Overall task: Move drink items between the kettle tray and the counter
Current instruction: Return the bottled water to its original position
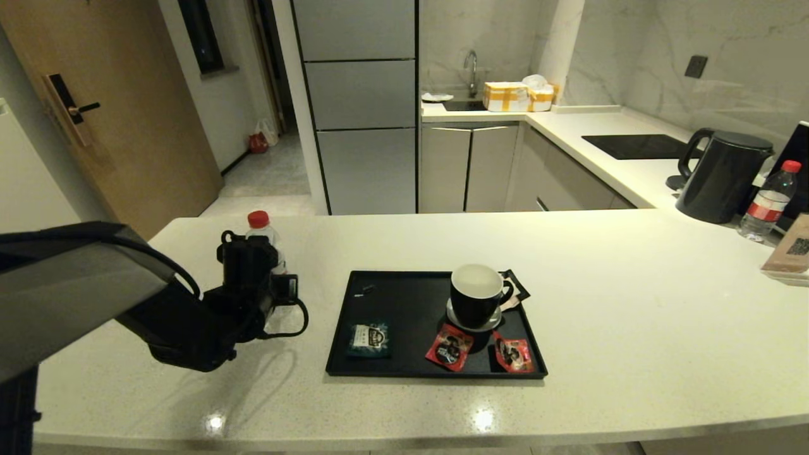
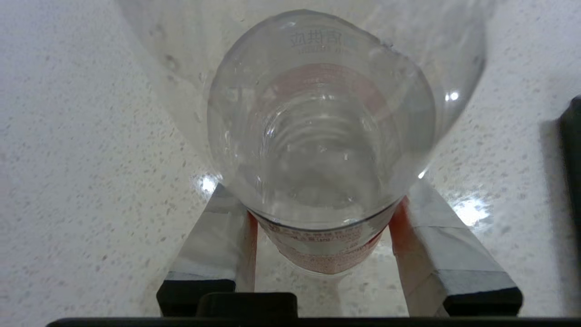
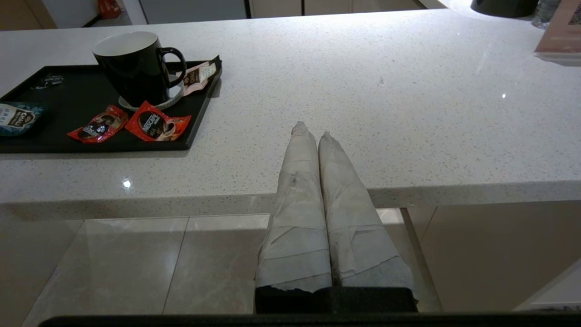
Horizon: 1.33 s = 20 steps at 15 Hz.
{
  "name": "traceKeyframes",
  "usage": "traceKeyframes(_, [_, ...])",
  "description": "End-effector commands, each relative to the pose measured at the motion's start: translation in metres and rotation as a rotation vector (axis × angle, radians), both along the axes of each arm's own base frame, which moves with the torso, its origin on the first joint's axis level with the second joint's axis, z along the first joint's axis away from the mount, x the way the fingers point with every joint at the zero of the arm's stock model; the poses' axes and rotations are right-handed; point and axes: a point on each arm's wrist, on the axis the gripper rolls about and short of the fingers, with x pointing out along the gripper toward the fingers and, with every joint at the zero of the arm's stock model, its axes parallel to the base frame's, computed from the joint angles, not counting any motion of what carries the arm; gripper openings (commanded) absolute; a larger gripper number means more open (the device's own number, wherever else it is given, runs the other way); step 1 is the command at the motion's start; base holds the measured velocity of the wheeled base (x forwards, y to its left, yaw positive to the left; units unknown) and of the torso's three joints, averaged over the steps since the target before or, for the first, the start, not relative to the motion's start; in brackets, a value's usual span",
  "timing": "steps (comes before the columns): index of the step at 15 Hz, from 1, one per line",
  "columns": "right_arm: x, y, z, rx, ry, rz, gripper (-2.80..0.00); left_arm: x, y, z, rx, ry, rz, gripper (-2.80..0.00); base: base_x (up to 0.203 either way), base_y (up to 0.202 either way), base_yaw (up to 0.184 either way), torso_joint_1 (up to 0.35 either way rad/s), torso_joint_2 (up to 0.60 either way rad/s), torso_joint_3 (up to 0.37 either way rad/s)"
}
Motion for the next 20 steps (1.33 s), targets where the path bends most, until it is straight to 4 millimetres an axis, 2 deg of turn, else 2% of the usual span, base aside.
traceKeyframes(1, [0.000,0.000,0.000,0.001,0.001,0.000,-2.80,-0.003,-0.007,0.025,-0.023,-0.035,-0.010,-2.80,0.000,0.000,0.000,0.000,0.00,0.000])
traceKeyframes(4, [0.000,0.000,0.000,-0.001,0.001,0.000,-2.80,-0.001,-0.032,0.056,-0.108,-0.012,-0.035,-2.80,0.000,0.000,0.000,0.000,0.00,0.000])
traceKeyframes(6, [0.000,0.000,0.000,-0.001,0.001,0.000,-2.80,0.003,-0.060,0.082,-0.180,0.003,-0.065,-2.80,0.000,0.000,0.000,0.000,0.00,0.000])
traceKeyframes(7, [0.000,0.000,0.000,-0.001,0.001,0.000,-2.80,0.001,-0.076,0.084,-0.196,0.029,-0.090,-2.80,0.000,0.000,0.000,0.000,0.00,0.000])
traceKeyframes(8, [0.000,0.000,0.000,-0.001,0.001,0.000,-2.80,0.001,-0.093,0.081,-0.204,0.038,-0.123,-2.80,0.000,0.000,0.000,0.000,0.00,0.000])
traceKeyframes(9, [0.000,0.000,0.000,-0.001,0.001,0.000,-2.80,0.001,-0.098,0.080,-0.205,0.043,-0.130,-2.80,0.000,0.000,0.000,0.000,0.00,0.000])
traceKeyframes(12, [0.000,0.000,0.000,-0.001,0.001,0.000,-2.80,0.016,-0.131,0.064,-0.189,0.052,-0.167,-2.80,0.000,0.000,0.000,0.000,0.00,0.000])
traceKeyframes(14, [0.000,0.000,0.000,-0.001,0.001,0.000,-2.80,0.016,-0.136,0.062,-0.186,0.053,-0.175,-2.80,0.000,0.000,0.000,0.000,0.00,0.000])
traceKeyframes(16, [0.000,0.000,0.000,-0.001,0.001,0.000,-2.80,0.023,-0.154,0.051,-0.180,0.059,-0.202,-2.80,0.000,0.000,0.000,0.000,0.00,0.000])
traceKeyframes(18, [0.000,0.000,0.000,-0.001,0.001,0.000,-2.80,0.023,-0.163,0.047,-0.172,0.069,-0.214,-2.80,0.000,0.000,0.000,0.000,0.00,0.000])
traceKeyframes(20, [0.000,0.000,0.000,-0.001,0.001,0.000,-2.80,0.031,-0.188,0.020,-0.136,0.103,-0.244,-2.80,0.000,0.000,0.000,0.000,0.00,0.000])
